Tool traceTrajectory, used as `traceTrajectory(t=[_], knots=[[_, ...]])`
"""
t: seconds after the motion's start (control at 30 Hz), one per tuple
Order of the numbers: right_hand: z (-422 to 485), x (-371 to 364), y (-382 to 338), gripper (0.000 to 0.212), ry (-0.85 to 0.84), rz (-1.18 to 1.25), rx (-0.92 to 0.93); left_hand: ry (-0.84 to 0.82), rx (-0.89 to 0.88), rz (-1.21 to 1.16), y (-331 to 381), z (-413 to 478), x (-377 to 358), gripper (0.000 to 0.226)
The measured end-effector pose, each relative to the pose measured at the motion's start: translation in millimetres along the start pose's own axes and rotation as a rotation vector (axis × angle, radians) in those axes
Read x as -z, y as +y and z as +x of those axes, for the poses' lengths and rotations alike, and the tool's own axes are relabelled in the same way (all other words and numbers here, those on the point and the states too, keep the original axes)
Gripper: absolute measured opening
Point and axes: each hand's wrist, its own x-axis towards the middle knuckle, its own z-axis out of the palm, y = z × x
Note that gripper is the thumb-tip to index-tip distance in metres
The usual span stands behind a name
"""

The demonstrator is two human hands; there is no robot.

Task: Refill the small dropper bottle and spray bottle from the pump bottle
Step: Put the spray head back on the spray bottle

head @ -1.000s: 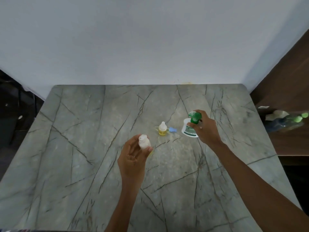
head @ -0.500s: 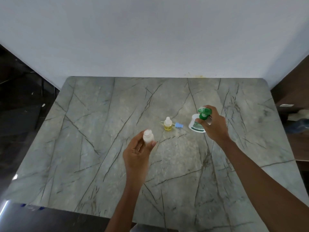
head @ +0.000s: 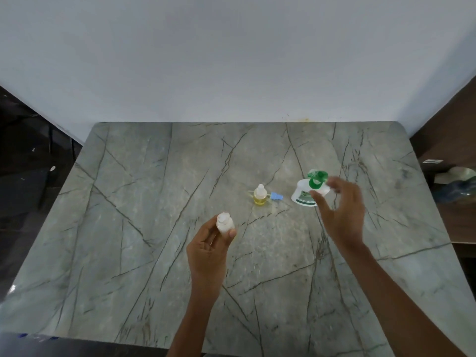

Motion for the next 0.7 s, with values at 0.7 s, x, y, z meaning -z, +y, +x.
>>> traceTrajectory(t=[0.7], knots=[[11,-158,2,0.030,-0.610,-0.449,-0.181,-0.183,0.073,-0.051,-28,39,47,0.050]])
